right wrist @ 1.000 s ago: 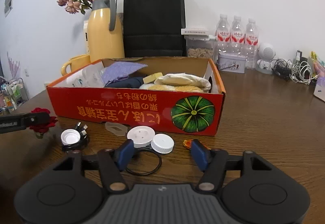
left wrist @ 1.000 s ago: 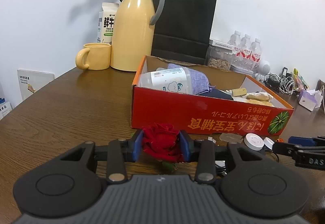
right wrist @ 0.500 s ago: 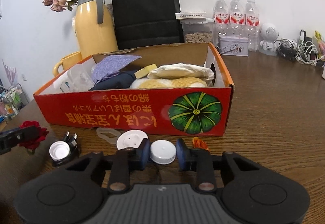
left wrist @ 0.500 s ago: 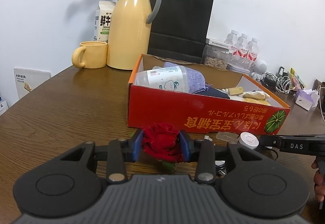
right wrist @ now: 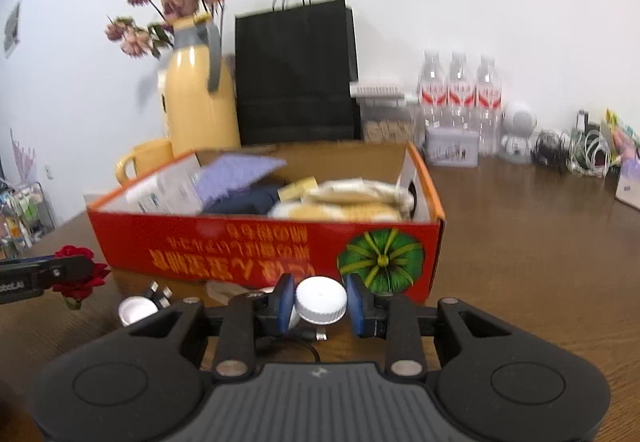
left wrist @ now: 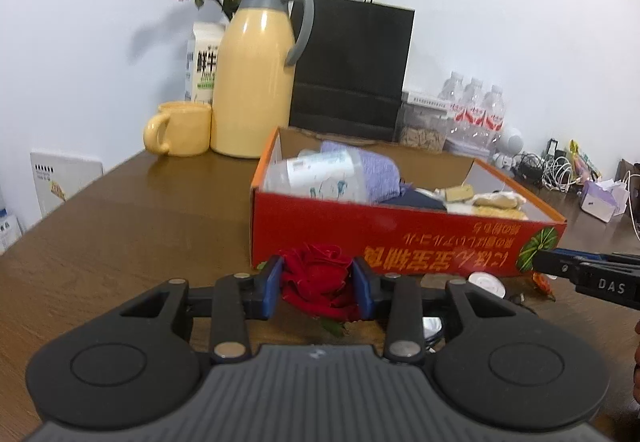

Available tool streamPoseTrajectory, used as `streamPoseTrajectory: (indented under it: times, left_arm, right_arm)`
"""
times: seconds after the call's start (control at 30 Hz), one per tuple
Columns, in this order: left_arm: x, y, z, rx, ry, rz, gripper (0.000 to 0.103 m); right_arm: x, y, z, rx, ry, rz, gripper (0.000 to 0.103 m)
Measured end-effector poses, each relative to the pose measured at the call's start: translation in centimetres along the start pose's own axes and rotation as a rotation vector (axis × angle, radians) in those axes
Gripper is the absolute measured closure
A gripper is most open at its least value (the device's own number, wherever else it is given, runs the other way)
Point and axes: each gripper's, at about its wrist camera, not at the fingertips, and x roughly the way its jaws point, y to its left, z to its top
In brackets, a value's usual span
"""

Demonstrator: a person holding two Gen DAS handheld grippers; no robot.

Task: Organize objects
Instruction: 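Drop the cap into the box with the right tool while the left tool holds the rose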

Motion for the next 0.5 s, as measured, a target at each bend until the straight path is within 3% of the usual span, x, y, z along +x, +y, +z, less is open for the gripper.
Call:
streamPoseTrajectory:
  times: [0.23, 0.5]
  left_arm:
    - [-0.7, -1.8, 3.0, 0.021, -0.078, -0.041, 0.065]
    - [2.1, -4.9, 7.0, 0.028, -0.130, -0.072, 0.065]
  right_arm:
    - [-1.9, 0.8, 1.6, -0.029, -0.095, 0.033, 0.076]
    - [-0.9, 1.8, 5.2, -0.069, -0.178, 0.021, 0.076]
